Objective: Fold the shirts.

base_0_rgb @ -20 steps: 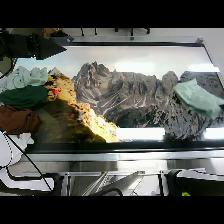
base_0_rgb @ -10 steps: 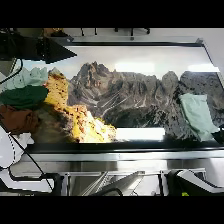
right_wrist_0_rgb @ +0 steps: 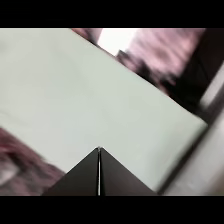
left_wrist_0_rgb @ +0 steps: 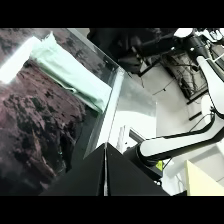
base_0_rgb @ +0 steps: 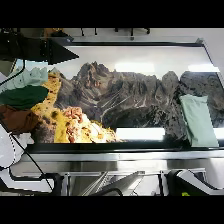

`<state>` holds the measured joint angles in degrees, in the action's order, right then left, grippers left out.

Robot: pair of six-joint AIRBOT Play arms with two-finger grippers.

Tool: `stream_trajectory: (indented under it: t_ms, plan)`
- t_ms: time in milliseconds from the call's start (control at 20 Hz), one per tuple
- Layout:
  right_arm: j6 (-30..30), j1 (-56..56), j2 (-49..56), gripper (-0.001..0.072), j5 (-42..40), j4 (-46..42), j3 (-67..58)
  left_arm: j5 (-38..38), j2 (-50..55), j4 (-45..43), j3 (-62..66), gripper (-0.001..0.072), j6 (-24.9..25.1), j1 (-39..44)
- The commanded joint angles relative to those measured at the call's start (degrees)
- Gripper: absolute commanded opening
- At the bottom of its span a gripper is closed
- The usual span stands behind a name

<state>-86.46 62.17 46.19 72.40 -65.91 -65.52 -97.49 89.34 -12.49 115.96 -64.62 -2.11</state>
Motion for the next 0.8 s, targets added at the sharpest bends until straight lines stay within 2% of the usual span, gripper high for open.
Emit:
stream_trajectory:
  t_ms: [0, 100, 200, 450, 600, 750]
  plan:
    - [-0.7, -7.5, -1.5, 0.002, -4.2, 13.2, -7.5, 0.1, -0.1, 0.0, 0.0, 0.0014, -0.6, -2.3]
    - [0.3, -16.4, -2.9, 0.002, -4.2, 15.1, -7.3, -1.0, -0.9, -0.5, -0.8, 0.0012, -2.3, -3.2]
    - [0.8, -27.8, -5.2, 0.0019, -3.9, 13.4, -4.2, 0.7, -6.0, -4.5, -8.2, 0.0012, -1.9, -3.3]
    - [-0.5, -55.6, -14.4, 0.0019, -9.7, 10.6, 15.9, 8.1, -27.7, -16.2, -43.2, 0.0013, 0.3, -3.0]
    - [-1.0, -63.4, -16.5, 0.002, -13.7, 10.6, 22.9, 12.8, -39.6, -20.6, -61.6, 0.0012, 0.3, -3.7]
    - [0.3, -64.7, -16.1, 0.002, -13.6, 10.7, 23.4, 13.7, -46.1, -21.0, -70.6, 0.0013, 0.3, -5.5]
